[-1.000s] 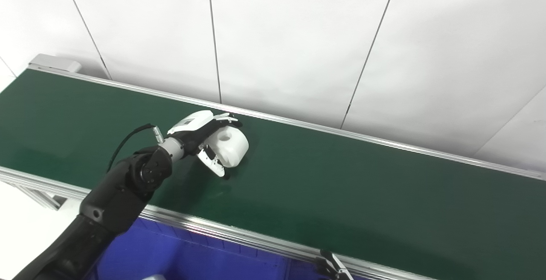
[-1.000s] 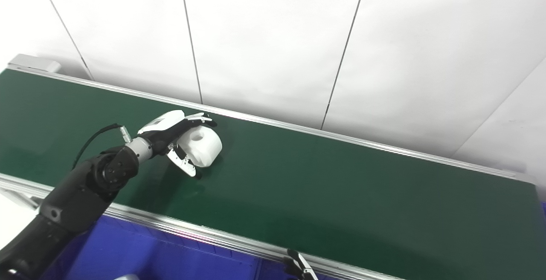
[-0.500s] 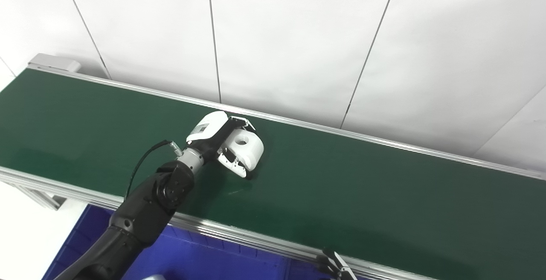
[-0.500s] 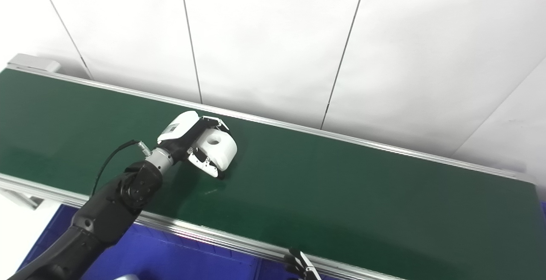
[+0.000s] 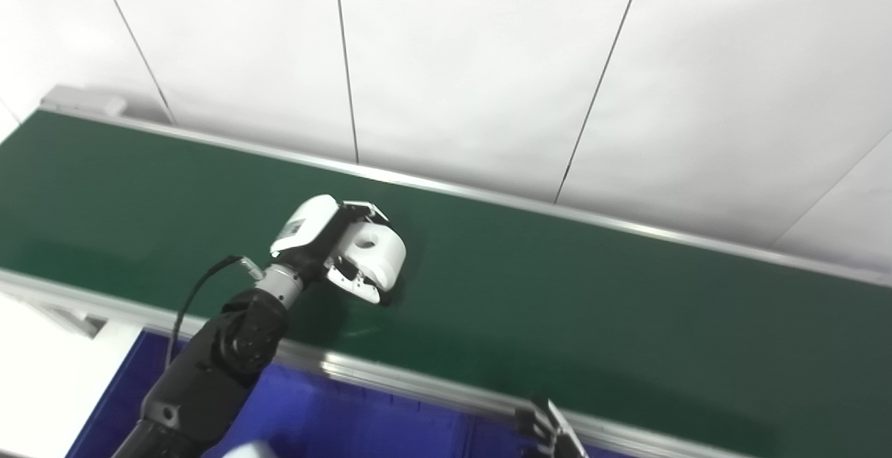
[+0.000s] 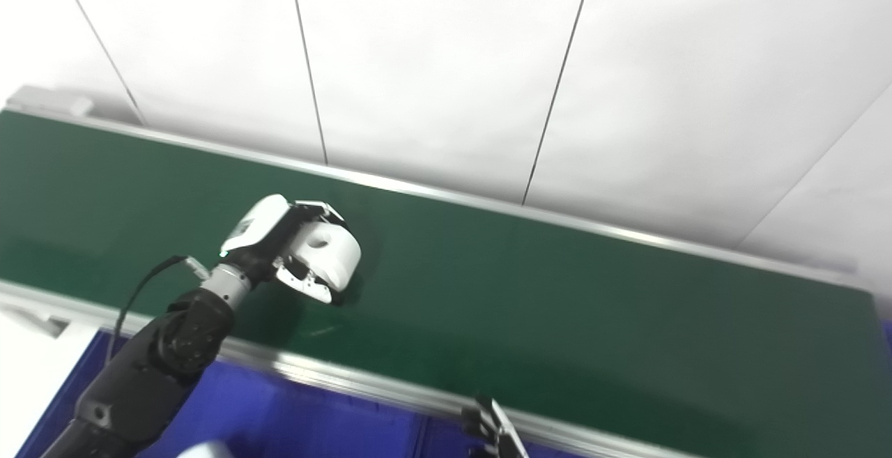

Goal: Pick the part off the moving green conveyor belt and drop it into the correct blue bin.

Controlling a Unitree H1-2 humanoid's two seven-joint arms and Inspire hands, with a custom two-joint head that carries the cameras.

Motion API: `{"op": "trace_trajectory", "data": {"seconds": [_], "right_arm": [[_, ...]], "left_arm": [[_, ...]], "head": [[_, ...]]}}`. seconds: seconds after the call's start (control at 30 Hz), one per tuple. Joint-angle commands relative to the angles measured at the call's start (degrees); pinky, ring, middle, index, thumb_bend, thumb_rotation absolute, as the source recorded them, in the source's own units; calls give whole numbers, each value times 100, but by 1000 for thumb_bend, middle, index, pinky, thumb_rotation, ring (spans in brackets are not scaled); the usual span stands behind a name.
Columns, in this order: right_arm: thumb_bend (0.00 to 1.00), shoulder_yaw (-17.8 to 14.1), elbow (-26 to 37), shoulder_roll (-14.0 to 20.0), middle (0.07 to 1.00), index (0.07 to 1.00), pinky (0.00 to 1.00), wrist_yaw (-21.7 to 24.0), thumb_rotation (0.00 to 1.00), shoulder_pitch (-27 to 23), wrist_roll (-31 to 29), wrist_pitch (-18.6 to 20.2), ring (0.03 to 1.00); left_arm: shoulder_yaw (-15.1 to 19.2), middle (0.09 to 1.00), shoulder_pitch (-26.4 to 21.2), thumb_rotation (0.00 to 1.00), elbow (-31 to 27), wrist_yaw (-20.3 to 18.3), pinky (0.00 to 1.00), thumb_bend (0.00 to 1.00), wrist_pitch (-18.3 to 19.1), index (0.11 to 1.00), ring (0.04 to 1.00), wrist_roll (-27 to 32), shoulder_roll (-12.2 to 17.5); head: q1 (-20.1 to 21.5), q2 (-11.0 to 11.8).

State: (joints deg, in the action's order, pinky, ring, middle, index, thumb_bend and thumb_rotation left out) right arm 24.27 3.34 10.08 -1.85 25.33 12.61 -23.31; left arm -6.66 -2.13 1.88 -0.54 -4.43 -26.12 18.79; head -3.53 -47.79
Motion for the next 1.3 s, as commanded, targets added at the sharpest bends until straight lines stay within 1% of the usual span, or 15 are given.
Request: {"op": "trace_trajectory", "data": {"seconds": [0.0, 0.03, 0.07, 0.1, 0.23, 0.3, 0.43, 0.67, 0.73, 0.87, 0.93, 1.07, 1.1, 1.17, 1.27], "right_arm": [[674, -44, 338, -81, 872, 943, 737, 49, 204, 123, 3, -256, 822], [677, -65, 408, -101, 870, 948, 728, 51, 207, 150, 37, -220, 818], [679, -86, 501, -125, 868, 951, 724, 52, 209, 181, 65, -179, 817], [681, -104, 563, -143, 866, 962, 716, 57, 203, 202, 83, -152, 815], [690, -203, 839, -221, 867, 976, 711, 103, 214, 281, 38, 7, 818], [690, -235, 989, -236, 869, 979, 716, 181, 218, 321, -14, 124, 821], [699, -286, 1152, -245, 857, 974, 717, 290, 239, 319, -46, 261, 813], [707, -407, 1338, -232, 850, 959, 694, 399, 235, 513, -32, 314, 796], [709, -437, 1375, -208, 849, 958, 694, 430, 233, 591, -37, 324, 797], [708, -520, 1338, -156, 846, 955, 690, 456, 216, 725, -75, 164, 800], [705, -571, 1277, -127, 844, 953, 686, 454, 203, 749, -66, 71, 797], [705, -652, 1253, -62, 851, 957, 713, 537, 192, 761, -227, 182, 806], [701, -669, 1236, -48, 856, 960, 720, 557, 180, 758, -260, 171, 811], [699, -718, 1228, -57, 846, 951, 705, 553, 157, 741, -217, 183, 799], [703, -767, 1177, -85, 835, 942, 697, 567, 136, 686, -217, 182, 788]], "left_arm": [[160, 449, 198, 0, -602, -14, 304, 491, -302, 546, 358, 391, 92], [196, 450, 333, 0, -758, -67, 286, 492, -390, 546, 355, 529, 109], [215, 450, 508, 0, -913, -134, 276, 492, -570, 545, 354, 728, 146], [230, 477, 624, 0, -1012, -184, 346, 496, -695, 527, 393, 866, 170], [270, 513, 1249, 0, -1514, -320, 439, 500, -1098, 483, 447, 1314, 177], [270, 515, 1448, 0, -1726, -387, 441, 500, -1094, 484, 446, 1424, 152], [174, 515, 1965, 0, -2139, -489, 447, 501, -1084, 473, 458, 1382, 23], [-111, 513, 2676, 0, -2312, -624, 461, 500, -1342, 463, 470, 1197, -144], [-202, 513, 2845, 0, -2285, -623, 458, 500, -1441, 465, 465, 959, -175], [-373, 510, 3096, 0, -1923, -518, 469, 500, -1898, 465, 472, 626, -260], [-418, 509, 3134, 0, -1709, -481, 497, 499, -2013, 460, 487, 460, -291], [-504, 512, 3086, 0, -1279, -373, 522, 498, -2194, 459, 492, 73, -321], [-522, 512, 3074, 0, -1210, -342, 520, 499, -2216, 462, 489, 25, -334], [-540, 518, 3036, 0, -1107, -395, 526, 498, -1998, 459, 488, -196, -368], [-564, 520, 2904, 0, -978, -278, 519, 499, -1647, 458, 479, -864, -514]], "head": [[117, -142], [137, -162], [249, -339], [249, -339], [507, -788], [615, -923], [713, -1020], [774, -888], [723, -809], [637, -528], [622, -460], [624, -355], [625, -344], [630, -331], [563, -327]]}}
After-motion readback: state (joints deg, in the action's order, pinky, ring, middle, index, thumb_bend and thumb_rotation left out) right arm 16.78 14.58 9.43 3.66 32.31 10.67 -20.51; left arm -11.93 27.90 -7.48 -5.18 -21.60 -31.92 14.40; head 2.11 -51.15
